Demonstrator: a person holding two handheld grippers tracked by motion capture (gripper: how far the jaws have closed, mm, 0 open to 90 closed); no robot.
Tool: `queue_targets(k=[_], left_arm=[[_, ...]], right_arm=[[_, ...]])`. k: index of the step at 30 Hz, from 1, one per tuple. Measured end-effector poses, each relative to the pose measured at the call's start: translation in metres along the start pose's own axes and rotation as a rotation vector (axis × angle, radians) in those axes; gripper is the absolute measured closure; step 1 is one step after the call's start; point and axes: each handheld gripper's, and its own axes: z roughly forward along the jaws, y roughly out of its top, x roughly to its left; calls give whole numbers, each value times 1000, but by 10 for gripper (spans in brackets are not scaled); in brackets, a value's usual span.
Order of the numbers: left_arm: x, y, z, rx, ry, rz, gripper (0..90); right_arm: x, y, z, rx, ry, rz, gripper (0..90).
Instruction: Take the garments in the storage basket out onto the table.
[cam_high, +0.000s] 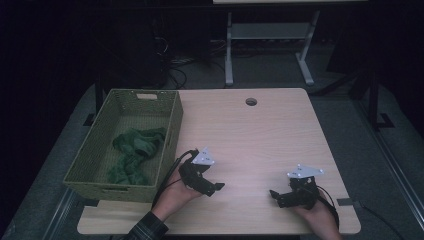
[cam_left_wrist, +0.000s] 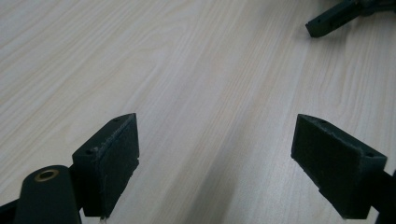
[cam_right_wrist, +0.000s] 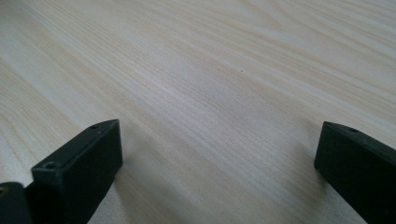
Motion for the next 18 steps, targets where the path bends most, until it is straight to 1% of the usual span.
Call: queue_targets(k=[1, 4, 6, 8, 10, 11, 12, 13, 15, 17, 18], left_arm=[[1, 1, -2, 6, -1, 0, 146], [4, 3, -8, -9, 0, -19, 146], [6, 5, -11, -6, 0, -13, 146], [6, 7, -15, -27, -12, -42, 146], [6, 9, -18, -18, -12, -28, 146], [6, 12, -20, -29, -22, -36, 146], [6, 12, -20, -29, -22, -36, 146], [7, 14, -22, -23, -23, -27, 146], [7, 16, -23, -30, -29, -34, 146], [7, 18, -26, -27, -31, -31, 146], [8, 20, -27, -21, -30, -22, 146]], right_arm=[[0, 0, 0, -2, -1, -4, 8], [0, 0, 0, -2, 0, -4, 8], [0, 0, 0, -2, 0, -4, 8], [0, 0, 0, -2, 0, -4, 8], [0, 0, 0, -2, 0, -4, 8], [0, 0, 0, -3, 0, -4, 8], [0, 0, 0, -3, 0, -4, 8], [0, 0, 0, -3, 0, -4, 8], [0, 0, 0, -2, 1, -4, 8], [0, 0, 0, -3, 1, -5, 8], [0, 0, 0, -3, 1, -4, 8]])
